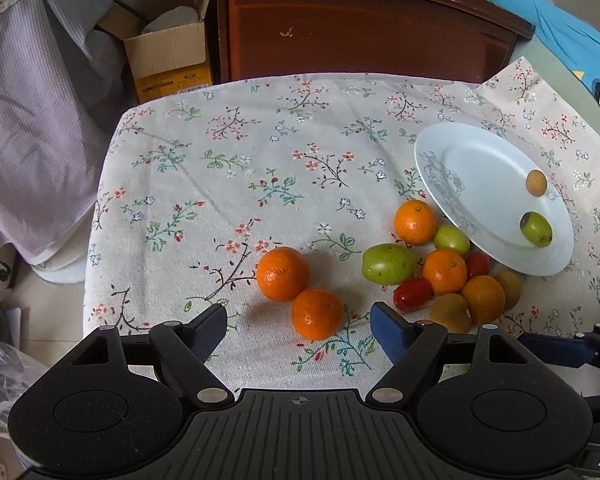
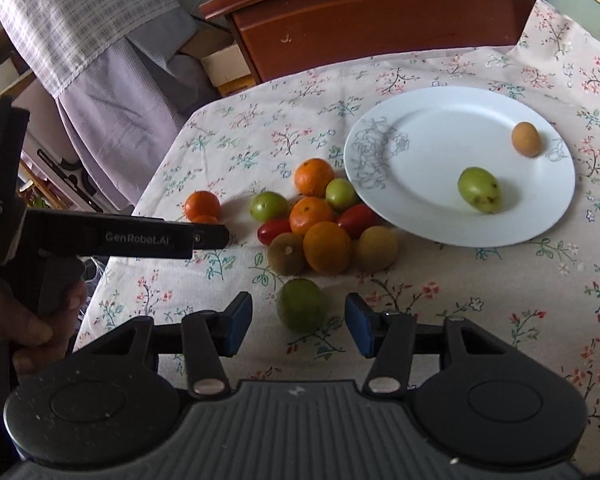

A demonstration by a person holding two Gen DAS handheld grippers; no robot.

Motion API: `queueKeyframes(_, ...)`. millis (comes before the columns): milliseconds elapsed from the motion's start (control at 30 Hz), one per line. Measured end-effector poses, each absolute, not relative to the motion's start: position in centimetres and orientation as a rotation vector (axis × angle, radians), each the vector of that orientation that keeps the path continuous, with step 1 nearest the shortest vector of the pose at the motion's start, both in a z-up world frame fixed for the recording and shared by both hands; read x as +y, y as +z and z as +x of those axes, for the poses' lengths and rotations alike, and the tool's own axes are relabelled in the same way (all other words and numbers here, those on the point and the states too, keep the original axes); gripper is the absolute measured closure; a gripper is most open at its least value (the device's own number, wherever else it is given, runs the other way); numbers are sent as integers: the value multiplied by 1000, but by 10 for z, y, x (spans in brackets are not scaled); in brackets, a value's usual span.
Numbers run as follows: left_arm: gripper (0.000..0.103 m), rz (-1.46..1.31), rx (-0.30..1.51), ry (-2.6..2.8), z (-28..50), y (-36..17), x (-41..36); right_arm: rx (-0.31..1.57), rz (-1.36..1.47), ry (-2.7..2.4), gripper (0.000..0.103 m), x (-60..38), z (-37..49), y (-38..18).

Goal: Organize fruits
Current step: 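Grasp a tangerine with the left tool while the right tool grasps a green lime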

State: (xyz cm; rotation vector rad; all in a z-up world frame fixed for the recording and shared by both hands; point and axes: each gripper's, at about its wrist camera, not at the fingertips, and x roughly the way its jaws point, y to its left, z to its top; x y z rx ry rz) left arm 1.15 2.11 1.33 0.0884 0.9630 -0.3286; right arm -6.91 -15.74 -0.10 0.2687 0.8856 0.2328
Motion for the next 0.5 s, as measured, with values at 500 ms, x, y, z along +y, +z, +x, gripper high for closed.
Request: queueKeyframes(500, 46, 121, 952, -349, 12, 6, 8, 887, 183, 218, 59, -148, -68, -9)
